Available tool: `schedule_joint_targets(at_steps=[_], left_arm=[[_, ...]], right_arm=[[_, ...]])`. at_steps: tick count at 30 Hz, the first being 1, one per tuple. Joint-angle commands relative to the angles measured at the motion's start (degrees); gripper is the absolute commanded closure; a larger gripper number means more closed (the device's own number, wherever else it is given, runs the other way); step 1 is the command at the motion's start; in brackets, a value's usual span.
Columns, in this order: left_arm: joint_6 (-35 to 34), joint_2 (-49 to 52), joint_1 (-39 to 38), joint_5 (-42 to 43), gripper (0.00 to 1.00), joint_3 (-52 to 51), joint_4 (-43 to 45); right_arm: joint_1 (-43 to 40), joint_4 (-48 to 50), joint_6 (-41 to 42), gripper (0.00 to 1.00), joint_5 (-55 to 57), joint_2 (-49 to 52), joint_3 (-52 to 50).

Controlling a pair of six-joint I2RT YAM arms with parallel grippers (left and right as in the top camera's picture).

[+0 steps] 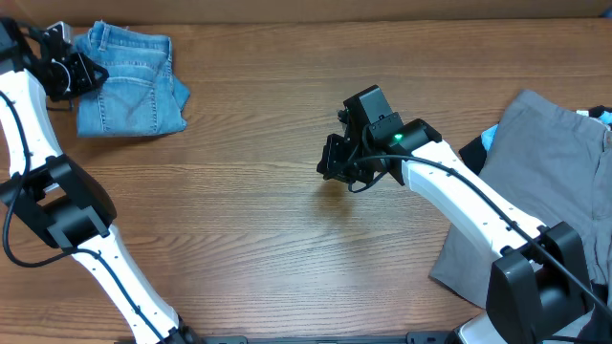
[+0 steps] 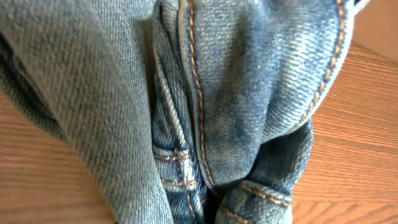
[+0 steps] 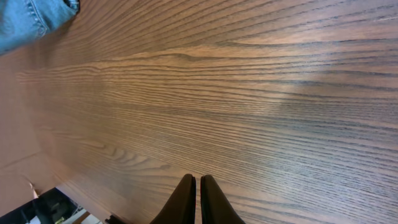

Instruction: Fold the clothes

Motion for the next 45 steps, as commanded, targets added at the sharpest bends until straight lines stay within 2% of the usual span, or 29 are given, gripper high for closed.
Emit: schedule_joint_targets(at_steps=[1, 8, 9, 10, 12, 13, 14, 16, 17, 22, 24, 25, 26, 30, 32, 35, 41, 45], left_arm=[[-0.26, 3.96, -0.55, 5.9, 0.96, 0.72, 1.77], [-0.31, 7.45, -0.55, 6.58, 0.96, 0.72, 2.67], [-0.52, 7.85, -0.55, 6.05, 0.93, 0.72, 2.62], [-0.87, 7.91, -0.39, 5.33, 0.86, 0.72, 2.54], [-1.64, 7.76, 0.02, 2.73, 0.64, 0.87, 2.25], [-2.49, 7.54, 0.44, 0.11, 0.43, 1.77, 1.73], [-2.62, 7.45, 0.81, -2.45, 0.16, 2.93, 0.85], [-2.62, 7.13, 1.6, -7.78, 0.0, 6.36, -1.42], [-2.62, 6.84, 2.03, -9.62, 0.0, 8.22, -2.58], [-9.4, 3.82, 5.46, -8.02, 0.0, 16.15, -5.64], [-10.08, 2.47, 6.27, -5.64, 0.0, 18.29, -7.06], [-10.05, 1.81, 6.4, -4.63, 0.04, 19.04, -8.22], [-9.7, 1.14, 6.36, -3.52, 0.11, 19.65, -9.88], [-7.5, 0.74, 3.32, -3.74, 0.74, 19.63, -17.46], [-7.52, 0.74, 0.76, -6.73, 0.95, 17.55, -20.06], [-8.57, 0.74, -4.13, -14.58, 0.96, 12.55, -21.73], [-18.25, 0.74, -11.41, -32.41, 0.96, -0.81, -17.7], [-19.58, 0.74, -11.87, -37.05, 0.96, -8.81, -10.97]], right_arm=[[0.04, 0.09, -0.13, 0.92, 0.98, -0.48, -0.04], [0.04, 0.09, -0.15, 0.92, 0.98, -0.48, -0.04], [0.04, 0.11, -0.15, 0.92, 0.98, -0.48, -0.04], [0.04, 0.13, -0.15, 0.92, 0.98, -0.48, -0.04], [0.04, 0.07, -0.15, 0.92, 0.96, -0.48, -0.04], [0.04, -0.02, -0.15, 0.92, 0.96, -0.48, -0.04], [0.04, -0.11, -0.15, 0.92, 0.96, -0.48, -0.04], [0.04, -0.11, -0.15, 0.92, 0.96, -0.48, -0.04], [0.04, -0.09, -0.15, 0.92, 0.96, -0.48, -0.04], [0.04, -0.09, -0.15, 0.92, 0.98, -0.48, -0.04], [0.04, -0.09, -0.15, 0.92, 0.98, -0.48, -0.04], [0.04, -0.07, -0.15, 0.92, 0.98, -0.48, -0.04], [0.04, 0.09, -0.17, 0.92, 0.98, -0.48, -0.04], [0.04, 1.09, -0.17, 0.92, 1.03, -0.48, -0.04], [0.04, 1.38, -0.17, 0.92, 1.01, -0.48, -0.04], [0.04, 1.33, -0.17, 0.91, 1.01, -0.48, -0.04], [0.04, 1.33, -0.15, 0.91, 0.98, -0.48, -0.04], [0.04, 1.36, -0.15, 0.91, 0.98, -0.48, -0.04]])
